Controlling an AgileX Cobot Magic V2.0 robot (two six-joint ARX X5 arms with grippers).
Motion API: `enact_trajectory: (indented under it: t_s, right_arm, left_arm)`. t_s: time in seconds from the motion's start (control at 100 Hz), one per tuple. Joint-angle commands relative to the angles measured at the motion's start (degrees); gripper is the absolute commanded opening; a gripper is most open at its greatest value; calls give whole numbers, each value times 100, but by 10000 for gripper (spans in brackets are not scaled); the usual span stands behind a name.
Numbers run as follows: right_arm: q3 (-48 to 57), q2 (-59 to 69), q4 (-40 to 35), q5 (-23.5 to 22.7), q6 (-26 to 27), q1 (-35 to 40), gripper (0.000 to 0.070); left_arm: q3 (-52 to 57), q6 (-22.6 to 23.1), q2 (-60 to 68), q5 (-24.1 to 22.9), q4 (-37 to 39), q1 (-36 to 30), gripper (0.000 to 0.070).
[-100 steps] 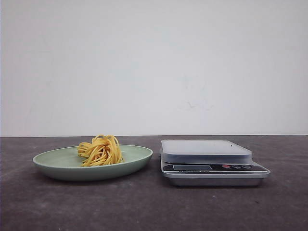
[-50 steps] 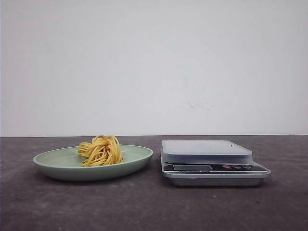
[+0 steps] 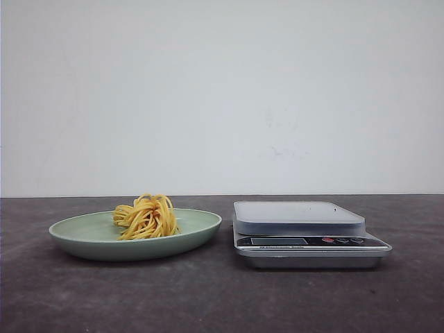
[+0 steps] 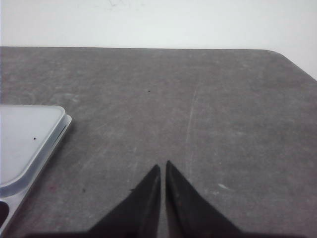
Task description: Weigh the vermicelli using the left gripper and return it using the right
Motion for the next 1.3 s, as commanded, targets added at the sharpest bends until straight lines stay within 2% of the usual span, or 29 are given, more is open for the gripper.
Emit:
enact_trajectory:
  t_s: [0.0, 1.29]
  right_arm:
    - [-17, -13, -37, 2, -105, -11, 9]
    - [-15, -13, 94, -2, -103, -11, 9]
  left_arm:
    - [-103, 72, -11, 24, -37, 7, 12]
    - [-103, 72, -11, 24, -39, 7, 12]
